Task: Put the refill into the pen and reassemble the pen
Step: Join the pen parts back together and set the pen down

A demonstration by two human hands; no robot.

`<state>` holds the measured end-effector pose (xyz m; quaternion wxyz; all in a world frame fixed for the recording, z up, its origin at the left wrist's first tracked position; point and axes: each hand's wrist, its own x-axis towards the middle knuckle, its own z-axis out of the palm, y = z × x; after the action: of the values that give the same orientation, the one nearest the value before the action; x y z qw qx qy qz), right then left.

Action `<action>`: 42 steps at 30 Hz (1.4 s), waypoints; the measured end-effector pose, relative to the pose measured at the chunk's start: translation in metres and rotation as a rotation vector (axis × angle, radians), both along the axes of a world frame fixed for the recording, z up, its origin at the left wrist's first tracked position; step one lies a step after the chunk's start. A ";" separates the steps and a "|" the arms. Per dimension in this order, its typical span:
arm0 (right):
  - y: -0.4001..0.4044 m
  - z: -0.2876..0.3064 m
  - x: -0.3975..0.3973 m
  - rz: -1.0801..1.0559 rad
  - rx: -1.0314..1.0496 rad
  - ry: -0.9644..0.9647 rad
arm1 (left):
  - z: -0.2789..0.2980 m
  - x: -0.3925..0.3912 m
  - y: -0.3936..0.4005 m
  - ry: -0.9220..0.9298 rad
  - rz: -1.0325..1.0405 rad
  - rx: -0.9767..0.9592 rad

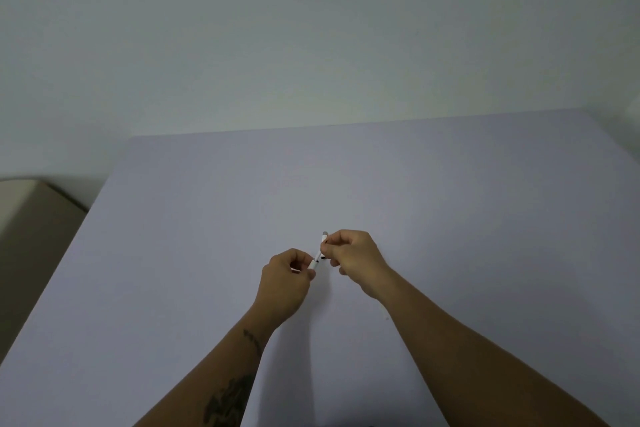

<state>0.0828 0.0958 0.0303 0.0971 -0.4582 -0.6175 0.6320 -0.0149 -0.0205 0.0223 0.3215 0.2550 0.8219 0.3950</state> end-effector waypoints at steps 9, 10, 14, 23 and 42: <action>0.050 -0.017 0.027 -0.020 0.280 -0.332 | -0.010 -0.008 -0.005 -0.007 0.015 -0.064; 0.057 -0.021 0.030 0.009 0.322 -0.408 | -0.010 -0.009 -0.005 0.000 0.013 -0.077; 0.062 -0.034 0.022 0.217 0.422 -0.599 | -0.015 -0.009 -0.007 0.013 0.006 -0.111; 0.042 -0.052 -0.015 0.306 0.560 -0.718 | -0.015 -0.017 -0.015 0.013 0.028 -0.156; 0.008 -0.009 -0.038 -0.078 -0.045 0.037 | -0.003 -0.023 -0.014 0.017 0.063 -0.103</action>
<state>0.0449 0.1036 0.0211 0.1230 -0.4722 -0.5830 0.6496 -0.0381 -0.0348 0.0193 0.3145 0.2154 0.8515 0.3601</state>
